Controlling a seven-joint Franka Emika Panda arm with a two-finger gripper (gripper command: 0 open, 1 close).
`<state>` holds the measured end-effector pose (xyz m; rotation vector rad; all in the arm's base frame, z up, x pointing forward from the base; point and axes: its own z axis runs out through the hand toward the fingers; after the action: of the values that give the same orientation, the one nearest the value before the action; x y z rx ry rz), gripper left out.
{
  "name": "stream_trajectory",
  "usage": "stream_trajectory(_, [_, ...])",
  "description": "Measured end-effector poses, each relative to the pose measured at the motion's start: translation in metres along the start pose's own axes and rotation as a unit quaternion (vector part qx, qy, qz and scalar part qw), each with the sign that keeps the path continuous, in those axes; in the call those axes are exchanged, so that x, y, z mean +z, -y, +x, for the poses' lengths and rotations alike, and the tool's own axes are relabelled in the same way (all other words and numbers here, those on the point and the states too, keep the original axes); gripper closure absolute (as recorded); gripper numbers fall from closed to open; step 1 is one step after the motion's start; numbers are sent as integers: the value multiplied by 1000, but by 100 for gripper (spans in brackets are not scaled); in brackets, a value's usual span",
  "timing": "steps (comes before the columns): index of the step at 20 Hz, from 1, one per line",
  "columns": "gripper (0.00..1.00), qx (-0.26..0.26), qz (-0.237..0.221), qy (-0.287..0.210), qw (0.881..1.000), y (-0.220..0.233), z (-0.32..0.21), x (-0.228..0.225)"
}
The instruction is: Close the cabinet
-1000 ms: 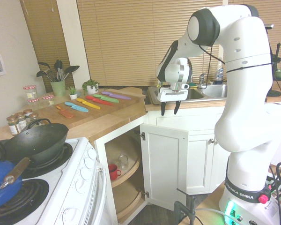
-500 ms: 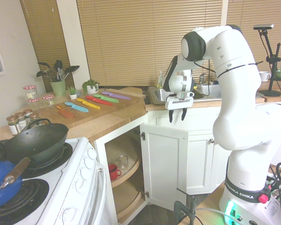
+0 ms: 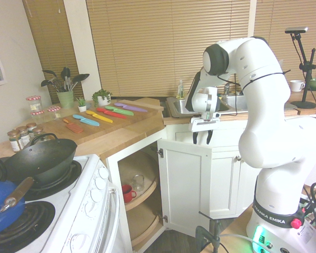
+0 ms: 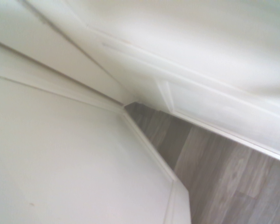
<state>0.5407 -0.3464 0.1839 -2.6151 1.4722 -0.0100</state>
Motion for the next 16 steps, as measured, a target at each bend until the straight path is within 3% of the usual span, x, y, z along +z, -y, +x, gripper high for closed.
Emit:
stream_trajectory(2, [0,-3,1,2,1000,3,-2,3])
stream_trajectory(3, [100,-4,1,1,1000,4,-3,3])
stream_trajectory(16, [100,-18,4,-5,1000,10,-7,6])
